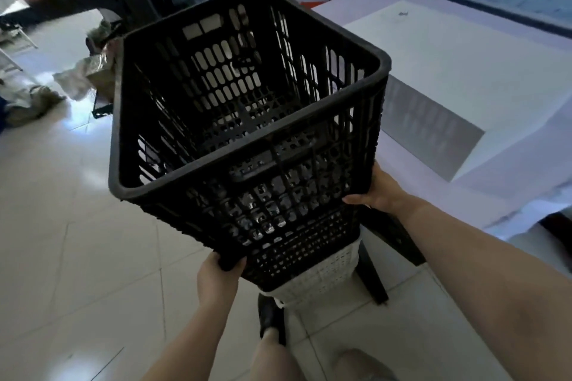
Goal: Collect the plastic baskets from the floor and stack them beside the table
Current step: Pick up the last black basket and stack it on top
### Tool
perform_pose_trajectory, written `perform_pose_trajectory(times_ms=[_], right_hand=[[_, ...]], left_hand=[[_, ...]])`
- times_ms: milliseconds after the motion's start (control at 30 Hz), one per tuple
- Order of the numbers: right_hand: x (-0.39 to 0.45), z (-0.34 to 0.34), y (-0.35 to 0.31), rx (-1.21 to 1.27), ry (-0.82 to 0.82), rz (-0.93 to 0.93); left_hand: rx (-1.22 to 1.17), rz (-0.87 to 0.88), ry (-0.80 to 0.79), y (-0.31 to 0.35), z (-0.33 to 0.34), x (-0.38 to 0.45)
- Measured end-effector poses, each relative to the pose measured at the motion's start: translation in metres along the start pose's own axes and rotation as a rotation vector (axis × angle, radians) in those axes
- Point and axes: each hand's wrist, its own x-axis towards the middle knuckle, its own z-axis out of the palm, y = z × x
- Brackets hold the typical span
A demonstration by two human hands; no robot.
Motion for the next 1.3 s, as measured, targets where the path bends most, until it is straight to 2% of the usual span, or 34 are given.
perform_pose_trajectory(times_ms=[400,567,667,967,1133,1300], right_hand=[[-0.001,0.003,-0.005,0.159,0.025,0.131],[0.006,-0.006,-0.004,0.194,0.089,0.182],[0.007,-0.004,-0.006,0.213,0.134,0.218],[-0.004,0.009,-0.018,0.262,0.133,0.241],[-0.012,0.018,-0.029,0.229,0.118,0.257],[-0.015,0.018,-0.046,0.214,0.123,0.318]], left_hand=[[0.047,-0.031,-0.036,0.007,-0.010,0.011],[0.038,0.026,-0.069,0.013,-0.003,0.018],[0.018,0.062,-0.094,0.015,-0.006,0.023],[-0.082,0.061,-0.112,0.007,-0.017,0.029],[-0.111,0.004,-0.091,0.003,-0.019,0.030],[-0.002,-0.009,-0.209,0.005,-0.028,0.033]])
